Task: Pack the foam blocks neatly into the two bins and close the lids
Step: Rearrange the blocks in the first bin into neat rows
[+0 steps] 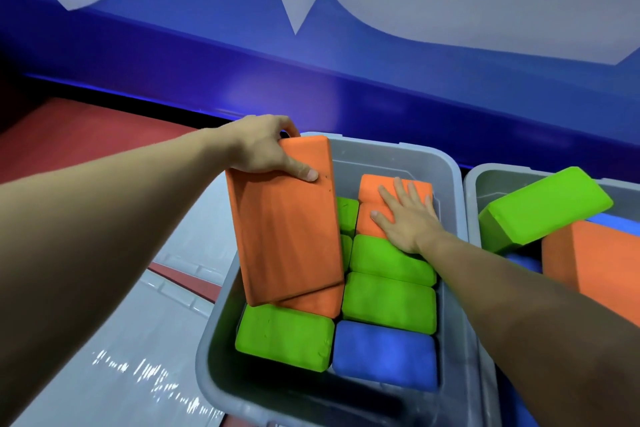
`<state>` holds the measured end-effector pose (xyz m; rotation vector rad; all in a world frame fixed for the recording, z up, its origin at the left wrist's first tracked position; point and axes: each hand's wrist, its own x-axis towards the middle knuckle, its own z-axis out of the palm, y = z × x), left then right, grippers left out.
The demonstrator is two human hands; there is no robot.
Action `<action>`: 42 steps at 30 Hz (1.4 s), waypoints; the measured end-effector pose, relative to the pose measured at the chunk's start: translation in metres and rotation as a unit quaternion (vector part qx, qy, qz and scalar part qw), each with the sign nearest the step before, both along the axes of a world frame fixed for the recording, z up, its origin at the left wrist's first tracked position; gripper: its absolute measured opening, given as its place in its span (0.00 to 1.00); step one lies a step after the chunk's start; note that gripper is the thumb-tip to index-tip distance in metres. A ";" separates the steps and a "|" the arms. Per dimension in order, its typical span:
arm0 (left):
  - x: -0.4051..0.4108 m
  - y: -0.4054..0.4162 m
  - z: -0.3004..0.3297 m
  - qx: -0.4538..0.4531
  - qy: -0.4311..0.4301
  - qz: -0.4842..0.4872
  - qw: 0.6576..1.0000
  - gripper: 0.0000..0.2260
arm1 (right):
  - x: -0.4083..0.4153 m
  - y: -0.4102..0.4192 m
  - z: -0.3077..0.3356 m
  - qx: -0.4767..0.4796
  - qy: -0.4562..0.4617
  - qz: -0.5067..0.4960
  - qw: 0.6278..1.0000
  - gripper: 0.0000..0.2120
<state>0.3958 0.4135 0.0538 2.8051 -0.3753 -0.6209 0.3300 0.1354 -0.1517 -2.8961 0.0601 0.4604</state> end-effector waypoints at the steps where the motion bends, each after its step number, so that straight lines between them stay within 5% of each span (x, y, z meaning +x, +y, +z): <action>1: -0.003 0.002 0.003 -0.007 -0.010 -0.007 1.000 0.43 | -0.005 0.001 -0.002 0.000 0.004 -0.009 1.000 0.33; 9: 0.003 -0.005 0.009 -0.145 -0.253 -0.029 0.956 0.45 | -0.007 0.003 -0.008 -0.001 0.005 -0.019 1.000 0.34; 20: 0.026 -0.043 -0.014 -0.079 -0.360 -0.181 0.912 0.44 | 0.002 -0.002 -0.015 0.007 0.001 -0.018 1.000 0.34; 34: 0.036 -0.057 -0.079 -0.020 -0.287 -0.197 0.937 0.45 | -0.005 -0.014 -0.009 0.033 0.018 -0.021 0.999 0.35; 42: 0.031 -0.071 -0.144 0.038 -0.178 -0.078 0.980 0.43 | 0.005 0.002 -0.009 0.005 0.012 -0.024 1.000 0.36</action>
